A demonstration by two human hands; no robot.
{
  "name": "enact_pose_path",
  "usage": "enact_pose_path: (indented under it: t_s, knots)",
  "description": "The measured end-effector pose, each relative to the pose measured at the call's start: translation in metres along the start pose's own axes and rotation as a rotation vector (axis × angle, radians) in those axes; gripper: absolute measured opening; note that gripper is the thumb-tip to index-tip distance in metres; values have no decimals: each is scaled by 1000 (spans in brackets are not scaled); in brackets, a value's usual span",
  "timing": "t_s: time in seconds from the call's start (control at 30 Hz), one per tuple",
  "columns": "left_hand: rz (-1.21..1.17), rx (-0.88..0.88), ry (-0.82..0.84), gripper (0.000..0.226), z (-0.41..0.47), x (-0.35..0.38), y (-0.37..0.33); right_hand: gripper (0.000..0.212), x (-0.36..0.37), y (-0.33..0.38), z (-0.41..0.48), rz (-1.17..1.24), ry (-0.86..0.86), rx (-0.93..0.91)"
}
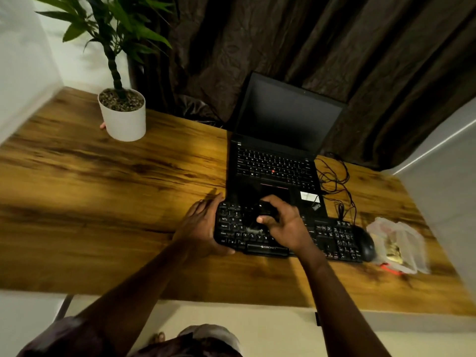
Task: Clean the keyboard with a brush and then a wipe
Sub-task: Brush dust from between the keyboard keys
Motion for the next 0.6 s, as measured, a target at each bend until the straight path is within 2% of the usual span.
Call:
enact_pose_path:
  t_s: [0.3, 0.43, 0.6]
  knots:
    - [6, 10, 11, 148, -1, 1, -1, 31, -50, -43, -12, -19, -42, 134]
    - [-3, 5, 5, 148, -1, 0, -1, 34, -30, -24, -7, -18, -32, 81]
    - [9, 15, -7, 145, -2, -3, -4, 27, -23, -21, -5, 38, -48, 20]
Point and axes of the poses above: each hand's wrist, its own z-axis towards the middle knuckle, its own x-axis out of the palm, y = z × x, the point moved 9 cm from there along z, towards the middle knuckle, and after that the axes turned 14 degrees about x, right-handed, at the moved point
